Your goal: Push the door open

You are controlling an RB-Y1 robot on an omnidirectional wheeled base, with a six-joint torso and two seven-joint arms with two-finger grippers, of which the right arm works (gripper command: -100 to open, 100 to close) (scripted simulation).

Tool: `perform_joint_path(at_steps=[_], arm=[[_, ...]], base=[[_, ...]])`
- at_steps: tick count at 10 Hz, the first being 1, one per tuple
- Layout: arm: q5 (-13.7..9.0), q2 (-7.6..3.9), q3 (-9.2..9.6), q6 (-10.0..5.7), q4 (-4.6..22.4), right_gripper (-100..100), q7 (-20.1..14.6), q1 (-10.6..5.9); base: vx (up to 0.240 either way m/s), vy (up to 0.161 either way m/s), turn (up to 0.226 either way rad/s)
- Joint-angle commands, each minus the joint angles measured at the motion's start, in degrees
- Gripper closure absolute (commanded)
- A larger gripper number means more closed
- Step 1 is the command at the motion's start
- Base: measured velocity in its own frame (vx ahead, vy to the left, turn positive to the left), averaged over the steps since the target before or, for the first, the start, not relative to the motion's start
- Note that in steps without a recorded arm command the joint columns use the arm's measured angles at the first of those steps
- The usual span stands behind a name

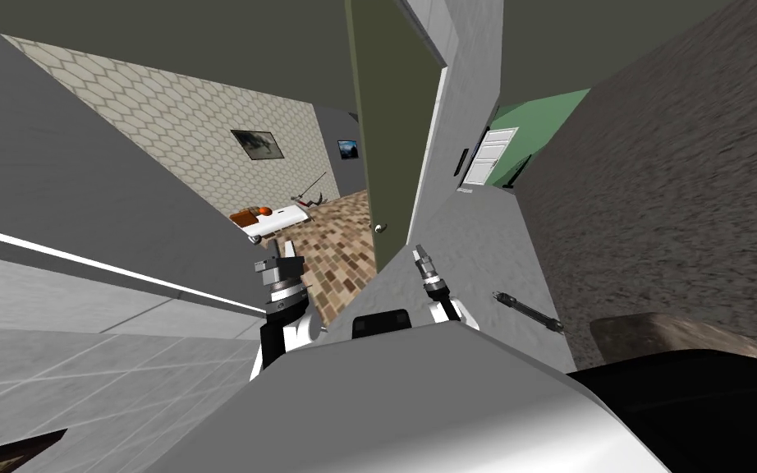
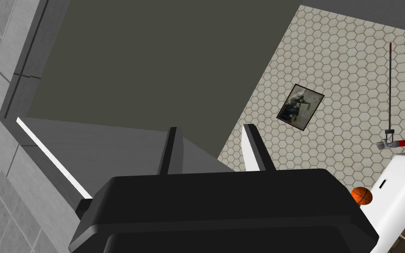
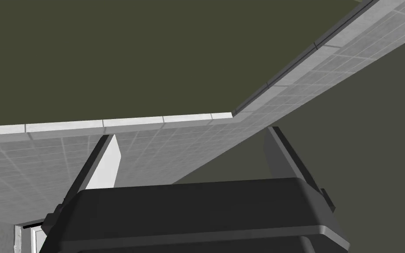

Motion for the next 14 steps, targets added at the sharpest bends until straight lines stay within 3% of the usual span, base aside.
perform_joint_path(at_steps=[1,14], arm=[[0.62,-0.3,0.71,-0.77,2.51,-100,-1.19,-0.46],[3.52,-2.2,3.81,-5.27,16.68,-100,-7.49,-3.58]], base=[[0.161,-0.049,0.119],[0.099,-0.054,0.076]])
